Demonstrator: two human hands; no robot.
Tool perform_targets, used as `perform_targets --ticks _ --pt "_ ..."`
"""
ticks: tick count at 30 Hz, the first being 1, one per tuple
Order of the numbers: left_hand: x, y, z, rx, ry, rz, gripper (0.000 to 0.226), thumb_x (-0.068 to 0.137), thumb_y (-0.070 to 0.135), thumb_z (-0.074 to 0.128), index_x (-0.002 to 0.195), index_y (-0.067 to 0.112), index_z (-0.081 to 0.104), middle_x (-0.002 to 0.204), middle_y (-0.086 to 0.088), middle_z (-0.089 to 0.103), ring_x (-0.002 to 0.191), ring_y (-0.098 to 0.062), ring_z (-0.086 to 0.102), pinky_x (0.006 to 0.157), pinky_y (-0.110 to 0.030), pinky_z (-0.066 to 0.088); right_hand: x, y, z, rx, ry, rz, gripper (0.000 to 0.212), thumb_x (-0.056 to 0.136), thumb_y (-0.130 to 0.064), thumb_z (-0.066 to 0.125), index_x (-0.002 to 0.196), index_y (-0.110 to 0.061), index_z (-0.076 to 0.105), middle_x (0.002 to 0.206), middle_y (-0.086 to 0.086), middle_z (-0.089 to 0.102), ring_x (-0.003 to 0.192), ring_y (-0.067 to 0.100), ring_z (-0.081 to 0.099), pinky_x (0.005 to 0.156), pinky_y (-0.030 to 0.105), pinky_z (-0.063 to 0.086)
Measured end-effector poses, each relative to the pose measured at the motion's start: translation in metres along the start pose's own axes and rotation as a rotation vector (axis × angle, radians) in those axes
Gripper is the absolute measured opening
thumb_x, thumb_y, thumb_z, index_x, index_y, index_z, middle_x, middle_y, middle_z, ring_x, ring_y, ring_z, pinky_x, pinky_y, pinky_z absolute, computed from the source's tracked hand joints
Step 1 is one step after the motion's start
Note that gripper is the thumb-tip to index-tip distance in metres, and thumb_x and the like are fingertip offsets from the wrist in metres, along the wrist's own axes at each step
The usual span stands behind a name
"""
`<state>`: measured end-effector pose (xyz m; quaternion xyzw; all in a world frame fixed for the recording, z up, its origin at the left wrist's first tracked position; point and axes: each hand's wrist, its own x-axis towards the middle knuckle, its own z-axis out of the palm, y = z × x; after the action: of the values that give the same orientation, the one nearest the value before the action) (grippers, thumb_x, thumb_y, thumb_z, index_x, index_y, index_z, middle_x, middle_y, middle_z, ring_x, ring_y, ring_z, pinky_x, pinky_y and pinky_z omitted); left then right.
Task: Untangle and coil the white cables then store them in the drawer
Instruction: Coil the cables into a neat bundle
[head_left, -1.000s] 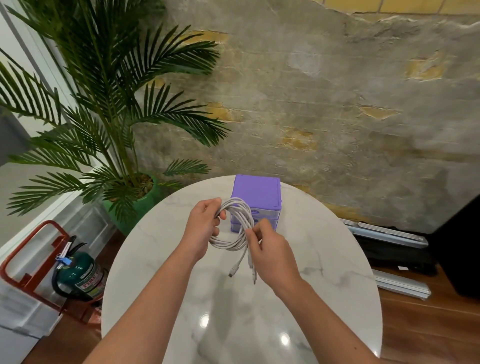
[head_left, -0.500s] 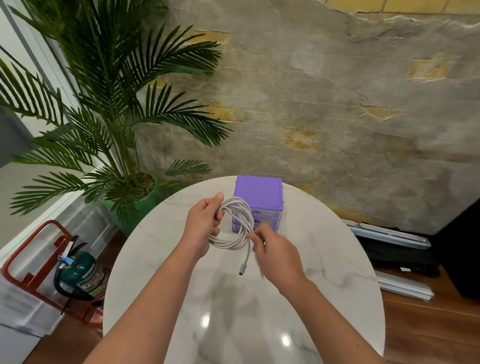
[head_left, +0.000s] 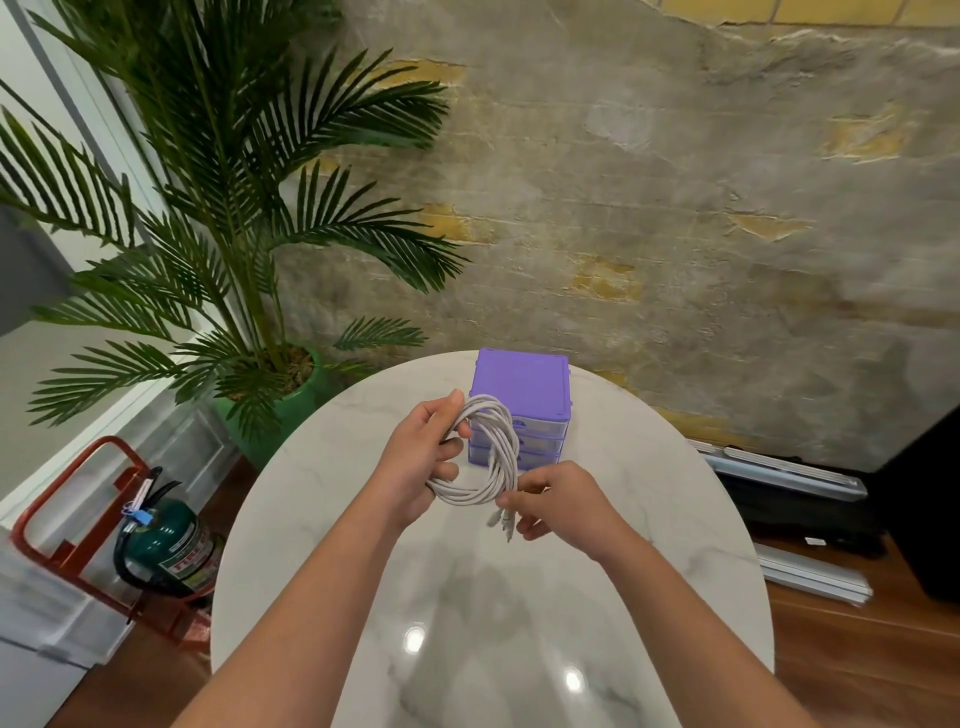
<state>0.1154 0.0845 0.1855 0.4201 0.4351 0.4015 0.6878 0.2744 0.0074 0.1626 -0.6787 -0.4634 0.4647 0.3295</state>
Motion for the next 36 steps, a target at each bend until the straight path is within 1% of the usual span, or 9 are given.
perform_targets --ticks 3,7,10,14,18,25,30,33,36 --pt "-0.003 -0.002 0.002 -0.093 -0.053 -0.055 0.027 0.094 0.038 0.057 0.086 0.013 0.051 0.063 0.005 0.051 0.043 -0.004 0.024 0.033 -0.013 0.019 -0.002 0.002 0.005 -0.170 0.101 -0.066 0.007 0.083 -0.013 0.071 0.077 -0.011 0.071 0.067 0.008 0.067 0.054 0.015 0.062 0.063 0.036 0.057" --pt "-0.007 -0.002 0.004 -0.121 -0.087 -0.077 0.028 0.096 0.037 0.053 0.080 0.013 0.051 0.066 0.004 0.047 0.044 -0.003 0.024 0.034 -0.012 0.016 -0.005 0.002 0.005 0.208 0.033 0.037 0.012 0.082 0.005 0.067 0.086 -0.005 0.071 0.076 0.016 0.070 0.060 0.024 0.070 0.067 0.035 0.062" --pt "-0.008 -0.001 0.003 -0.107 -0.108 -0.081 0.032 0.096 0.039 0.053 0.076 0.014 0.051 0.064 0.005 0.043 0.043 -0.003 0.022 0.033 -0.012 0.017 -0.008 0.004 0.000 0.453 -0.160 0.085 0.024 0.082 0.008 0.065 0.106 0.004 0.069 0.099 0.024 0.072 0.090 0.031 0.072 0.081 0.033 0.059" --pt "-0.009 0.000 0.001 -0.093 -0.135 -0.102 0.036 0.097 0.041 0.050 0.074 0.013 0.049 0.053 0.007 0.037 0.040 -0.001 0.022 0.031 -0.011 0.019 -0.010 0.004 0.000 0.746 -0.297 0.165 0.041 0.083 -0.019 0.069 0.118 0.003 0.065 0.115 0.032 0.064 0.107 0.040 0.065 0.097 0.045 0.052" --pt "-0.012 -0.003 0.007 -0.050 -0.156 -0.088 0.032 0.096 0.039 0.052 0.080 0.012 0.051 0.054 0.007 0.042 0.041 -0.002 0.025 0.034 -0.012 0.020 -0.008 0.003 0.016 0.708 -0.146 0.161 0.056 0.078 -0.030 0.077 0.115 0.009 0.064 0.107 0.027 0.069 0.088 0.031 0.070 0.079 0.037 0.059" --pt "-0.008 -0.005 0.010 0.412 0.053 0.259 0.019 0.093 0.034 0.061 0.096 0.015 0.060 0.066 0.002 0.062 0.050 -0.004 0.050 0.054 -0.023 0.045 -0.006 0.002 0.023 0.892 -0.090 0.214 0.034 0.083 -0.010 0.072 0.111 0.009 0.066 0.110 0.026 0.069 0.096 0.032 0.068 0.078 0.034 0.059" --pt "0.003 -0.012 -0.001 0.654 0.141 0.327 0.022 0.090 0.055 0.054 0.090 0.033 0.054 0.067 0.010 0.063 0.068 -0.011 0.062 0.071 -0.040 0.052 -0.008 -0.005 0.027 0.980 -0.068 0.239 0.010 0.083 -0.010 0.071 0.090 -0.004 0.070 0.085 0.012 0.068 0.079 0.024 0.066 0.082 0.036 0.058" --pt "0.005 -0.009 0.001 0.607 0.139 0.312 0.025 0.092 0.051 0.054 0.093 0.026 0.054 0.070 0.007 0.063 0.062 -0.005 0.059 0.065 -0.033 0.047 -0.010 -0.009 0.029 1.015 -0.105 0.236 0.005 0.085 -0.014 0.070 0.088 -0.010 0.072 0.082 0.007 0.066 0.081 0.021 0.066 0.081 0.039 0.056" --pt "0.002 -0.003 0.003 0.448 0.104 0.212 0.028 0.095 0.043 0.053 0.100 0.015 0.055 0.069 0.002 0.060 0.050 0.002 0.052 0.054 -0.020 0.044 -0.010 -0.010 0.028 0.984 -0.162 0.214 0.015 0.086 -0.021 0.070 0.098 -0.012 0.073 0.096 0.009 0.067 0.093 0.023 0.064 0.083 0.043 0.056"
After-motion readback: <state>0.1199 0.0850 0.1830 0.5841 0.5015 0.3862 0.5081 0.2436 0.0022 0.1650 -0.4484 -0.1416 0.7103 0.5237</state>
